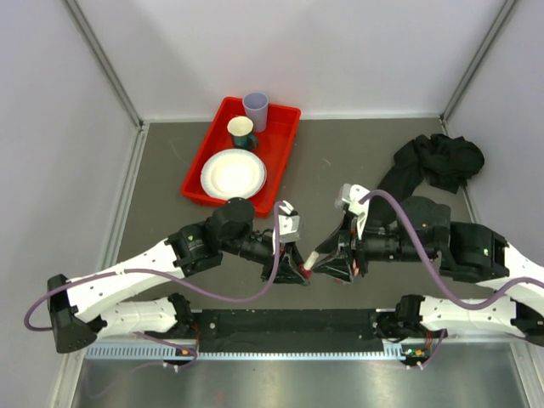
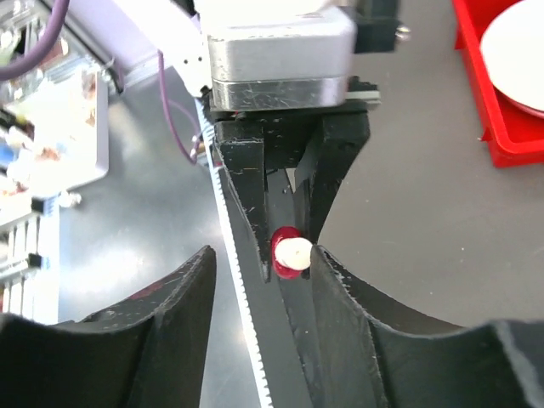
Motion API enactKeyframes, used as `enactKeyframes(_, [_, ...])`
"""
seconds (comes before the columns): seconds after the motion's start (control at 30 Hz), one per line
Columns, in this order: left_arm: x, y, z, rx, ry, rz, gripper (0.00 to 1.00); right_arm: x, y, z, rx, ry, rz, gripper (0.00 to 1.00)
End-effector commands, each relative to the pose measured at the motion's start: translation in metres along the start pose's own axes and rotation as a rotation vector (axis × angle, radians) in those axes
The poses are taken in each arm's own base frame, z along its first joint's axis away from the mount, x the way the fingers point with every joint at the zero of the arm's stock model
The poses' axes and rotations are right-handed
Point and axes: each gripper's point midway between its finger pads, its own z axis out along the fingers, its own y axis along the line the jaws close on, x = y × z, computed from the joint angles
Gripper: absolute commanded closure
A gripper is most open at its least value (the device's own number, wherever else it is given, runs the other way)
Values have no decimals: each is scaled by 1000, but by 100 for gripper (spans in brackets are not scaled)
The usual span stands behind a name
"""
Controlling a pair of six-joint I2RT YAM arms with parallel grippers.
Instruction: Paint the nails
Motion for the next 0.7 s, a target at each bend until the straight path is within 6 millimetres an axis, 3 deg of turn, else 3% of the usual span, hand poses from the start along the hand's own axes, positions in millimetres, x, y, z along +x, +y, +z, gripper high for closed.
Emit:
enactKeyframes(0.0, [-29,-21,-4,89,-68,53,100,-9,16,0,-99,-16,-50,55])
enactKeyframes(0.1, [-32,-22,-4,92,-74,55,100,-6,16,2,-107,-4,-51,61])
enactKeyframes(0.23, [-32,-26,-5,107,-75,55,100,-5,10,4,-78,-4,-51,60])
enactKeyframes(0.43, [-32,-26,-6,103,-76,56,100,1,-12,11,15,20,-36,48])
enactKeyframes(0.57, [-32,-26,-6,103,-75,57,100,4,-9,14,-8,40,-36,48])
enactKeyframes(0.67, [-32,-22,-6,81,-75,57,100,7,-2,17,-53,52,-41,54])
